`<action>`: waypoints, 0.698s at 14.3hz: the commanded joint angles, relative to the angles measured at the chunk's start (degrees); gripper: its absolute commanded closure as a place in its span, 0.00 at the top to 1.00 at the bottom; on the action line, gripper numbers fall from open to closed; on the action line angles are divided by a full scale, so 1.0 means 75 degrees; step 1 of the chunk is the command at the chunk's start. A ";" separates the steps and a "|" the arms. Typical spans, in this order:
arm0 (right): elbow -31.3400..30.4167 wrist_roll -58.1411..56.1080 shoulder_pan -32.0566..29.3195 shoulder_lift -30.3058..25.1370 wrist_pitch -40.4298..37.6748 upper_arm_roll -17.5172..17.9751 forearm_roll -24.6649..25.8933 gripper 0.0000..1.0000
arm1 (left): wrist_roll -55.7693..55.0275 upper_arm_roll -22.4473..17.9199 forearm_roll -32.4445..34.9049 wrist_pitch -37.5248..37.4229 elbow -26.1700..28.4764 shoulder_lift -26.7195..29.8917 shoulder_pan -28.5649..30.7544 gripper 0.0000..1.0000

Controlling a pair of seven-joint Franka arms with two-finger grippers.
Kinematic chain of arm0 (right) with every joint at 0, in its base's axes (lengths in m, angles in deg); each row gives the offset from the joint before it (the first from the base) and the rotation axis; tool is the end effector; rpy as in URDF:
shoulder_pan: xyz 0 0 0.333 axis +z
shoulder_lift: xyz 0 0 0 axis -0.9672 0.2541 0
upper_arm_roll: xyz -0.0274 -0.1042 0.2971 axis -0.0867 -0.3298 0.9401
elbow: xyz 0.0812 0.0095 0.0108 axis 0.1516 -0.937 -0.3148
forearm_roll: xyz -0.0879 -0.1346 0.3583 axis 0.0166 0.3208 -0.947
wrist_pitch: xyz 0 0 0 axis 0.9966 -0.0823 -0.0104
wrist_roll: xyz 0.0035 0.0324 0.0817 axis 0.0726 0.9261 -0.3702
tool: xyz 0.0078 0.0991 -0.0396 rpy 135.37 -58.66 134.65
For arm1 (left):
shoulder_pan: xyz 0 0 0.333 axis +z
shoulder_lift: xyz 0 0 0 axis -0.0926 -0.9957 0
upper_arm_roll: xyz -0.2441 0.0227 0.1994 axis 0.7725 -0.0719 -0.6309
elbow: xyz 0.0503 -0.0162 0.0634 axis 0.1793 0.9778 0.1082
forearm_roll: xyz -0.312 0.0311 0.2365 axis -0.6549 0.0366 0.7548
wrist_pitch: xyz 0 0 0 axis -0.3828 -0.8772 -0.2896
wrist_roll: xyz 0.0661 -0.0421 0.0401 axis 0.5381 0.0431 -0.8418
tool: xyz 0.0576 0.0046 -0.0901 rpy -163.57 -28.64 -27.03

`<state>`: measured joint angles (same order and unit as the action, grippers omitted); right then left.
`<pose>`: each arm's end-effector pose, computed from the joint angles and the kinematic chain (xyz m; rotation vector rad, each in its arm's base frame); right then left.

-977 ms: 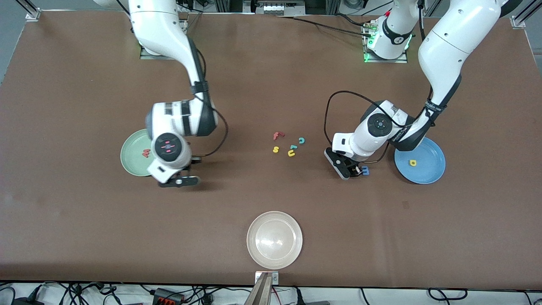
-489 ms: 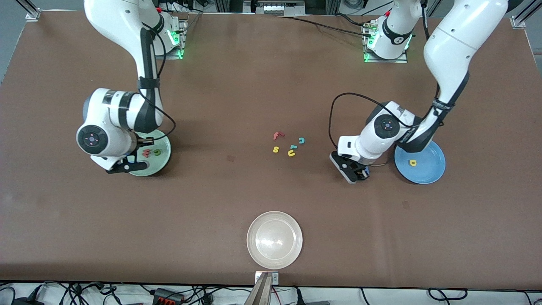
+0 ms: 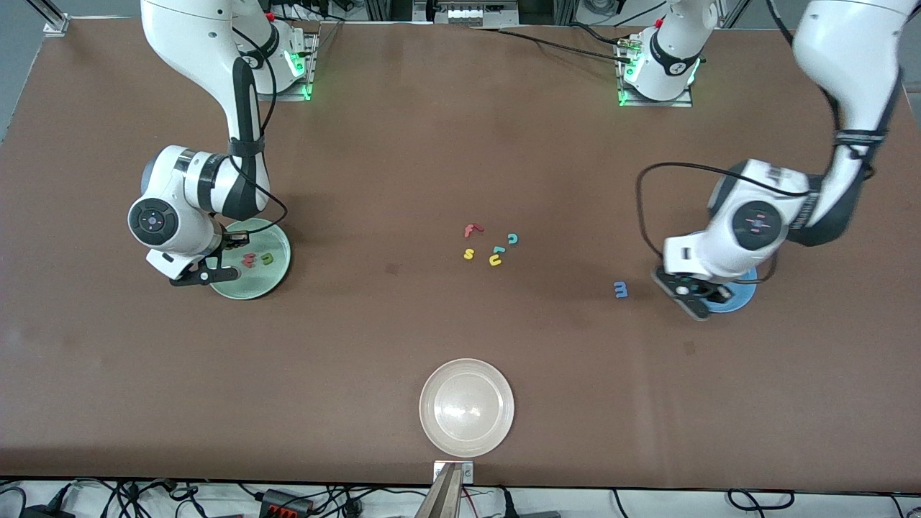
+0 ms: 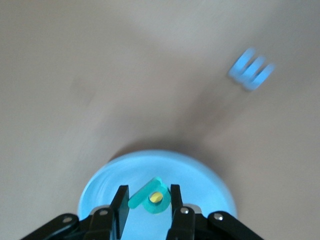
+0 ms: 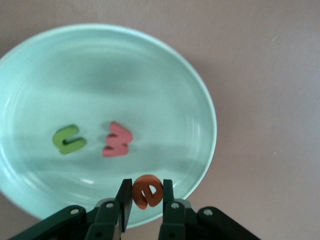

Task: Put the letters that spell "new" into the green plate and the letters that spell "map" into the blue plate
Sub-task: 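Place the e on the green plate while the left gripper drops teal p, then grasp the blue E with the left gripper while the right gripper withdraws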

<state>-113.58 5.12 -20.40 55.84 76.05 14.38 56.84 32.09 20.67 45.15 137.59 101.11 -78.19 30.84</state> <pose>0.5650 0.0335 0.2247 2.9043 0.2394 -0.3292 0.6096 -0.0073 0.2545 -2.7606 1.2013 0.1821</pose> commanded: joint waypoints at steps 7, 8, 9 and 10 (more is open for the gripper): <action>0.0007 -0.0098 -0.0414 0.0370 0.0563 0.0338 -0.0094 1.00 | -0.0435 0.0661 0.0039 -0.0364 0.0114 0.0195 0.0628 1.00; 0.0019 -0.0040 -0.0391 0.0347 0.0540 0.0350 -0.0094 1.00 | -0.1124 0.0848 0.0039 -0.0388 0.0126 0.0183 0.0628 1.00; 0.0042 0.0007 -0.0333 0.0312 0.0482 0.0350 -0.0094 1.00 | -0.2059 0.1094 0.0039 -0.0400 0.0149 0.0125 0.0616 1.00; 0.0077 0.0008 -0.0298 0.0277 0.0423 0.0327 -0.0117 1.00 | -0.2962 0.1235 0.0039 -0.0400 0.0172 0.0055 0.0581 1.00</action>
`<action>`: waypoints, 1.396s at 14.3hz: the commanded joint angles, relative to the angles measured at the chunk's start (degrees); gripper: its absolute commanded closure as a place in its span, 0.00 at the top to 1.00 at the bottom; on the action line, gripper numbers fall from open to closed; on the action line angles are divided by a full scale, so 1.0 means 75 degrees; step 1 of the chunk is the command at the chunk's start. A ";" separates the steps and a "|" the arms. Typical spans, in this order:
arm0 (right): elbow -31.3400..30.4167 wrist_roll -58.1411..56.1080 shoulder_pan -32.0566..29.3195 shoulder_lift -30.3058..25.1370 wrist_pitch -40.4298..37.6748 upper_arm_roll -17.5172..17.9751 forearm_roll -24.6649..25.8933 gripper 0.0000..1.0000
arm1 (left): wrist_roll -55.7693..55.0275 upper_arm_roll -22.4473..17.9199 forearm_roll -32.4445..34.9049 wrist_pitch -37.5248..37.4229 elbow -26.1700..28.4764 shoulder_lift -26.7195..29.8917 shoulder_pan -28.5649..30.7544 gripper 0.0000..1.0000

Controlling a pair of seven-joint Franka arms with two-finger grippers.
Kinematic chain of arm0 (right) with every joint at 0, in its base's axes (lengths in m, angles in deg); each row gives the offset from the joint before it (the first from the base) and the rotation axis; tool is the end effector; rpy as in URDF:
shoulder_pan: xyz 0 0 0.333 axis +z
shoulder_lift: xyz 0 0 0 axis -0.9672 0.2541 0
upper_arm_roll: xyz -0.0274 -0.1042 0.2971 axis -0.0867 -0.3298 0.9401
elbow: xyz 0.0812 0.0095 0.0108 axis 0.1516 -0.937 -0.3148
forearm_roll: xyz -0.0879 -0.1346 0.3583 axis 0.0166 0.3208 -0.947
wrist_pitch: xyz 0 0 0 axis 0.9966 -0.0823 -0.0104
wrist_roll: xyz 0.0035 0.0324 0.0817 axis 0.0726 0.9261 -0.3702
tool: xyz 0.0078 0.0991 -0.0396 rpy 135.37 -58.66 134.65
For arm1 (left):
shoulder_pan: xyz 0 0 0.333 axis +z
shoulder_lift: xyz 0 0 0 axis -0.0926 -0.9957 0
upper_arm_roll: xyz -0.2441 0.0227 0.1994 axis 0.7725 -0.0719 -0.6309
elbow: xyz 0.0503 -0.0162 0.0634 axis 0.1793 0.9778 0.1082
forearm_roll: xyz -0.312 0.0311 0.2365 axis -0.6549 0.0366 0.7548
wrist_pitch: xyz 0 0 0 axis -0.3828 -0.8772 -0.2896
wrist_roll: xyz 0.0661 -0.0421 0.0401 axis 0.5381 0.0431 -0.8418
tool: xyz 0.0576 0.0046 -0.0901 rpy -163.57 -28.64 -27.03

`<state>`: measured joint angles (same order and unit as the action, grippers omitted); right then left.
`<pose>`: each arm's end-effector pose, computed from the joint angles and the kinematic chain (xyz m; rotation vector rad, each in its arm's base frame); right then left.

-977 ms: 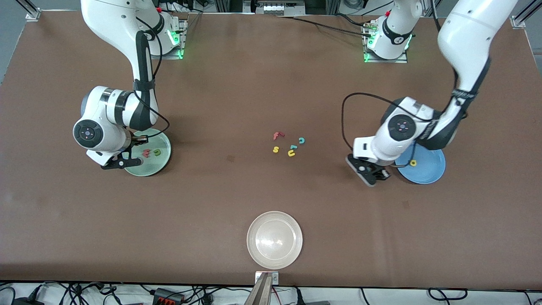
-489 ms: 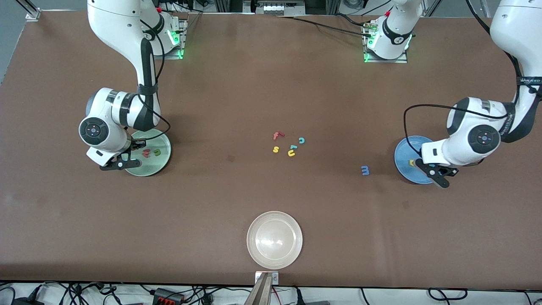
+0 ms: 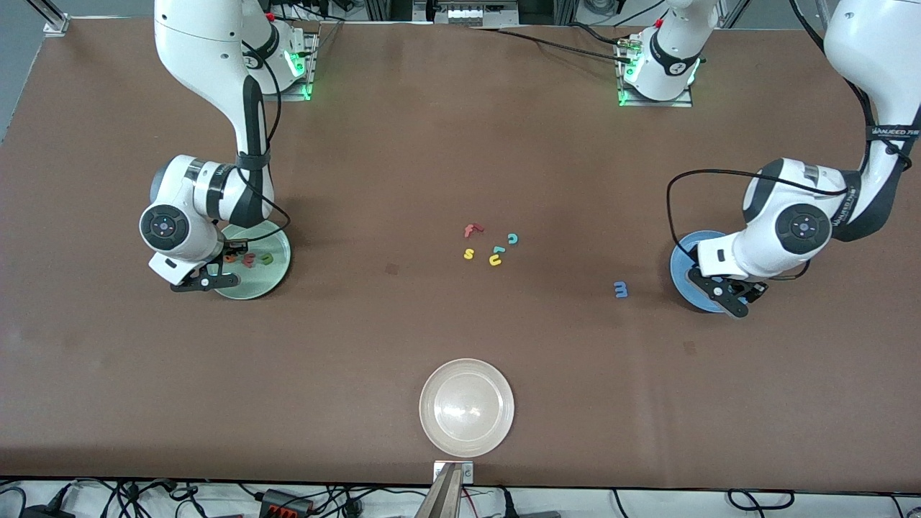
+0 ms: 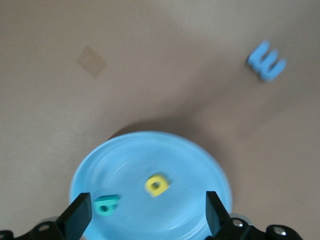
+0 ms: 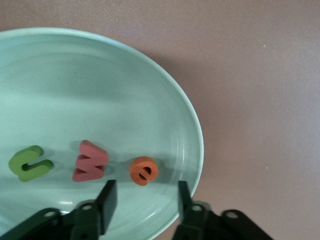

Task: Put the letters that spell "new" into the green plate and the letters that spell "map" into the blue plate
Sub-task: 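Grasp the blue E with the left gripper while the right gripper withdraws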

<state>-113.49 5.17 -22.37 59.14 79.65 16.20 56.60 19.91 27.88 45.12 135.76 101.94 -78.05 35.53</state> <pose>0.5675 0.0247 0.2003 2.8644 0.2349 -0.3104 0.6030 -0.0289 0.2650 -2.8845 0.9564 0.1630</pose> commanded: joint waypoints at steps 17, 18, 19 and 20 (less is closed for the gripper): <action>0.1284 0.1907 -0.2444 -0.1906 -0.0865 0.2329 0.1306 1.00 | -0.7335 0.0545 0.1484 0.1131 0.0038 -0.1849 -0.0925 0.88; 0.1458 0.2282 -0.3133 -0.2200 -0.1063 0.3135 0.1727 1.00 | -0.7347 0.0533 0.1484 0.1283 0.0050 -0.1943 -0.0889 0.82; 0.1866 0.2784 -0.4068 -0.2365 -0.1460 0.4083 0.2149 1.00 | -0.7347 0.0533 0.1484 0.1389 0.0050 -0.1990 -0.0889 0.72; 0.2334 0.3103 -0.4797 -0.2437 -0.1974 0.4858 0.2350 1.00 | -0.7347 0.0533 0.1484 0.1425 0.0027 -0.1991 -0.0889 0.62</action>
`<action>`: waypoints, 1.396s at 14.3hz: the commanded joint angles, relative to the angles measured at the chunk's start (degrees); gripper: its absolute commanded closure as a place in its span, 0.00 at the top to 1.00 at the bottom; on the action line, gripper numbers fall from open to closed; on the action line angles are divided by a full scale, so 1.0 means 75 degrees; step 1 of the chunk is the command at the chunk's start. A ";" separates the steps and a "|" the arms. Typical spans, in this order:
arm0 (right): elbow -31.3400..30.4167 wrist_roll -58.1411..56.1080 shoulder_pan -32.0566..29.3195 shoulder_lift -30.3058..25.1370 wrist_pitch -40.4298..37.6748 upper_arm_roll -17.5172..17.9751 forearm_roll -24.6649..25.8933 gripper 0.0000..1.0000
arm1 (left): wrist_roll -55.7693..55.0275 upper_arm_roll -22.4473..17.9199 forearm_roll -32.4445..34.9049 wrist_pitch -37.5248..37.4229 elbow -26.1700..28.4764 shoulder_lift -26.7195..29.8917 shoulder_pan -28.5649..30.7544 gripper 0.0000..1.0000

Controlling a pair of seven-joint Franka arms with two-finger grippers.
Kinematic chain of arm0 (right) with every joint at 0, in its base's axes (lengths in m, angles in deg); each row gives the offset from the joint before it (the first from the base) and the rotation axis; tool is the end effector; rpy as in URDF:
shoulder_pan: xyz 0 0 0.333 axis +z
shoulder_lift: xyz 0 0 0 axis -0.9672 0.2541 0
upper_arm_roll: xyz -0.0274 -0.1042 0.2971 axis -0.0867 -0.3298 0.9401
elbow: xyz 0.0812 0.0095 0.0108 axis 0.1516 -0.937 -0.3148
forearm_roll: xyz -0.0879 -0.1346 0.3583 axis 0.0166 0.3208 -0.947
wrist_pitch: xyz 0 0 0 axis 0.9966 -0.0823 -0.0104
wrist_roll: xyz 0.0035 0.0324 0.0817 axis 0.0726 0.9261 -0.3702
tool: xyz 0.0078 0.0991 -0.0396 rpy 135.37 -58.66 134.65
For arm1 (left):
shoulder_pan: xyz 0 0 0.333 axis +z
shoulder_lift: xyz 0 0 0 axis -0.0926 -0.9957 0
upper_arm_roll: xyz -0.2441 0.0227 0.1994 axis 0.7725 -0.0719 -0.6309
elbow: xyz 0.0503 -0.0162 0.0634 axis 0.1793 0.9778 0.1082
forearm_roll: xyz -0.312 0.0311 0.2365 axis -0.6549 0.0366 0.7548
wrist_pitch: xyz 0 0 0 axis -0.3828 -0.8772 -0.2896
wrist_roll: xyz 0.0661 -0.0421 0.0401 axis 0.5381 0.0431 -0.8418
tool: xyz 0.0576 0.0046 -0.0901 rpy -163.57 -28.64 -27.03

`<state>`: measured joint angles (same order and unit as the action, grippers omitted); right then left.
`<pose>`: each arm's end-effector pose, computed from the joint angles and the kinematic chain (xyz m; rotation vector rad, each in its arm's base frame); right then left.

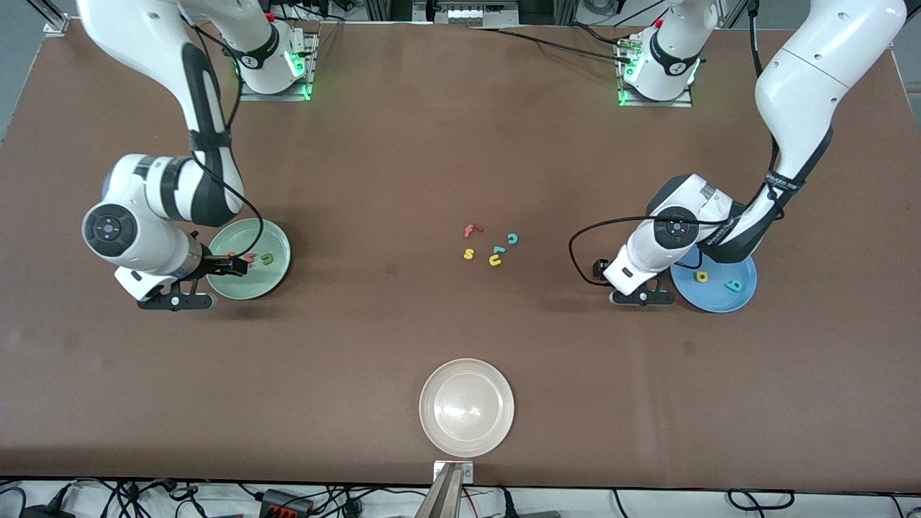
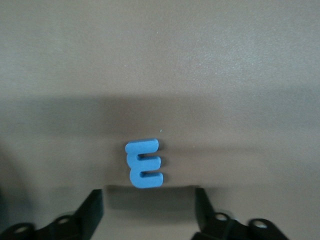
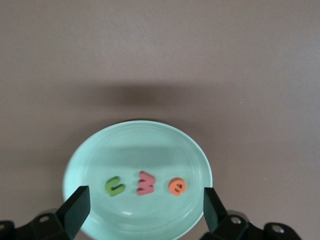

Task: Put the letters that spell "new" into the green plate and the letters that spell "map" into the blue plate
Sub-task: 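Carry the blue E onto the blue plate and open the left gripper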

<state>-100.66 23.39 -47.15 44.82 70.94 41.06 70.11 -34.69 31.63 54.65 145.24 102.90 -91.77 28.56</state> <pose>0.6261 0.0444 0.3090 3.0407 0.0032 -0.1667 0.5751 -0.1579 0.1678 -3.1164 -0.0001 0.0977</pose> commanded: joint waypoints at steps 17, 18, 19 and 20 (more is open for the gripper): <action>0.3323 0.0094 -0.4242 -0.2298 -0.3934 0.2922 0.0914 1.00 | -0.0055 -0.0038 0.0940 0.0443 -0.0312 -0.0046 0.0110 0.14; 0.3335 0.0045 -0.4277 -0.2298 -0.3958 0.2957 0.0903 1.00 | -0.0079 -0.0025 0.0940 0.0419 -0.0312 0.0083 0.0122 0.14; 0.3335 0.0033 -0.4347 -0.2298 -0.3970 0.2980 0.0879 1.00 | -0.0079 -0.0002 0.0940 0.0292 -0.0301 0.0339 0.0111 0.14; 0.3335 0.0045 -0.4394 -0.2298 -0.3958 0.3004 0.0879 1.00 | 0.0072 0.0149 0.0917 -0.0046 -0.0266 0.0632 0.0134 0.14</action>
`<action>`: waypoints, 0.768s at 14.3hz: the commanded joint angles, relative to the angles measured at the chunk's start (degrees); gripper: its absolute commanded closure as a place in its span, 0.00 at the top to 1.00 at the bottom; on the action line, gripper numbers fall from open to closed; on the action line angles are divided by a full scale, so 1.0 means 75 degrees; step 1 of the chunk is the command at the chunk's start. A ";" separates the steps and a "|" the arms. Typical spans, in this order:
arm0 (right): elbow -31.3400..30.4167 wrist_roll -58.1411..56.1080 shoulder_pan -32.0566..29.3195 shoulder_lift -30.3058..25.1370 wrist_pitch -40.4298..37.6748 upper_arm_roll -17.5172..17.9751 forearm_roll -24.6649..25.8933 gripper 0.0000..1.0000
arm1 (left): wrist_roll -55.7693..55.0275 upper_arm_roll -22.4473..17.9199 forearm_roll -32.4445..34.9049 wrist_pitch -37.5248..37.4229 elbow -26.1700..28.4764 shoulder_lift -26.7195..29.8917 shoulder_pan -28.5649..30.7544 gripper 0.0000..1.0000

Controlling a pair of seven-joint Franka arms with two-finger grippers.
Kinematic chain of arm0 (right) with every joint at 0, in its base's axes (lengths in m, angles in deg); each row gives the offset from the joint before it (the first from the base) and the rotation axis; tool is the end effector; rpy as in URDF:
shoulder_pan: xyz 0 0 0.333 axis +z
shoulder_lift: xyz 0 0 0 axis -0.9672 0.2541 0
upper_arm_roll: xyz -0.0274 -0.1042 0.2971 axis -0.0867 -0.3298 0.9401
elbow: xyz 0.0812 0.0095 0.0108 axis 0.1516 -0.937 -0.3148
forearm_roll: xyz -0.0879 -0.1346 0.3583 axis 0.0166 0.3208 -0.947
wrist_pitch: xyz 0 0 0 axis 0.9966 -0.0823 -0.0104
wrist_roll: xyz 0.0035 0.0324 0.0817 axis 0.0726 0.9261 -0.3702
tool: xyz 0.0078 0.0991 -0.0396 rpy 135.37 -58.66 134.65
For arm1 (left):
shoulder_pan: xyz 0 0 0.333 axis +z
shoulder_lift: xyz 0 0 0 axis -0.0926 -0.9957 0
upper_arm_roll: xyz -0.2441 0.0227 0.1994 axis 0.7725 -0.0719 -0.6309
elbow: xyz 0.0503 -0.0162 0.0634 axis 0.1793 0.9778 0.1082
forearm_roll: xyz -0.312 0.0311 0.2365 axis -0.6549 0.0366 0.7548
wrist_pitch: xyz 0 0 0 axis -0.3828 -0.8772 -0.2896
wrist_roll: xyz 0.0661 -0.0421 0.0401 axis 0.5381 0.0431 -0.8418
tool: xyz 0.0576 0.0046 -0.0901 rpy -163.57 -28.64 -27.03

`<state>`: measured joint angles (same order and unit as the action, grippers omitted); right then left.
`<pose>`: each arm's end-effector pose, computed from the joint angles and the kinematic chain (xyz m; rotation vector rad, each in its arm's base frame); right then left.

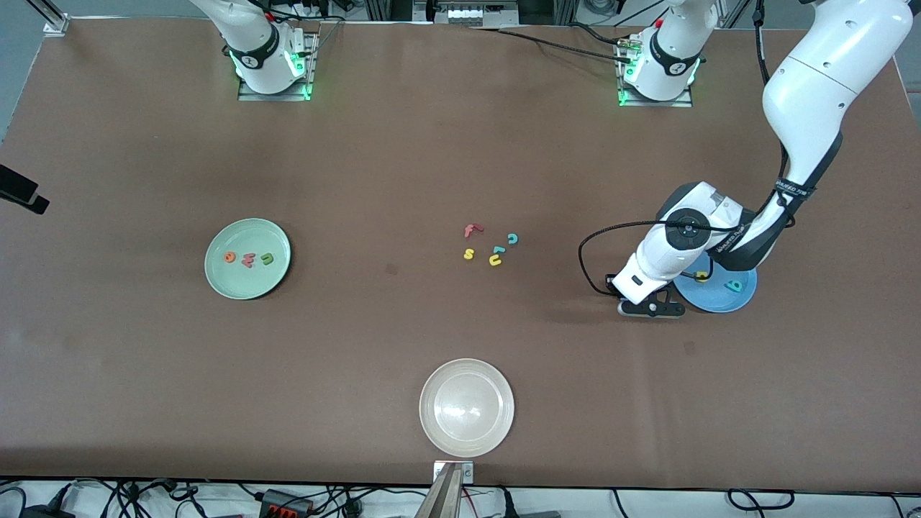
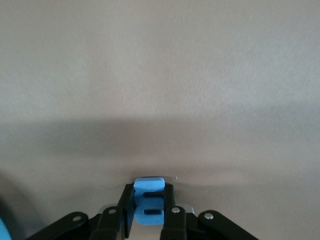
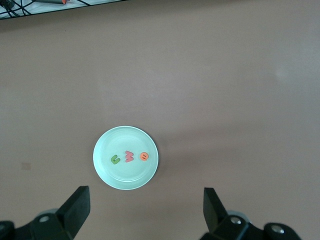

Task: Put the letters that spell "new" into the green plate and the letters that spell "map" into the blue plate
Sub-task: 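Carry the blue E onto the blue plate and open the left gripper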

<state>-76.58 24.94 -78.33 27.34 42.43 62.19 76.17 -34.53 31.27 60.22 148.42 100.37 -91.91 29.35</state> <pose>0.5929 -0.0810 0.6308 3.1213 -0.2540 0.1075 0.6002 -0.1459 0.1843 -3.1043 0.0591 -0.0877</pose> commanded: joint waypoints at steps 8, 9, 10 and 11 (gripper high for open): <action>-0.0553 -0.0128 -0.0109 -0.0435 -0.0113 0.0269 0.0341 1.00 | 0.3720 0.3046 0.0081 -0.3895 0.0363 0.0677 0.3847 0.17; -0.0833 -0.0140 -0.0109 -0.0587 0.0098 0.0269 0.0341 1.00 | 0.3720 0.3023 0.0092 -0.3884 0.0457 0.0642 0.3907 0.18; -0.1149 -0.0140 -0.0109 -0.0763 0.0343 0.0269 0.0352 1.00 | 0.3721 0.3023 0.0092 -0.3883 0.0504 0.0607 0.3943 0.18; -0.1524 -0.0140 -0.0109 -0.0996 0.0601 0.0269 0.0353 1.00 | 0.3721 0.3023 0.0081 -0.3872 0.0540 0.0595 0.4047 0.18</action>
<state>-80.68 24.63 -78.72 25.05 43.13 63.55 77.73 -6.66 52.59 60.46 119.88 103.11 -86.71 59.38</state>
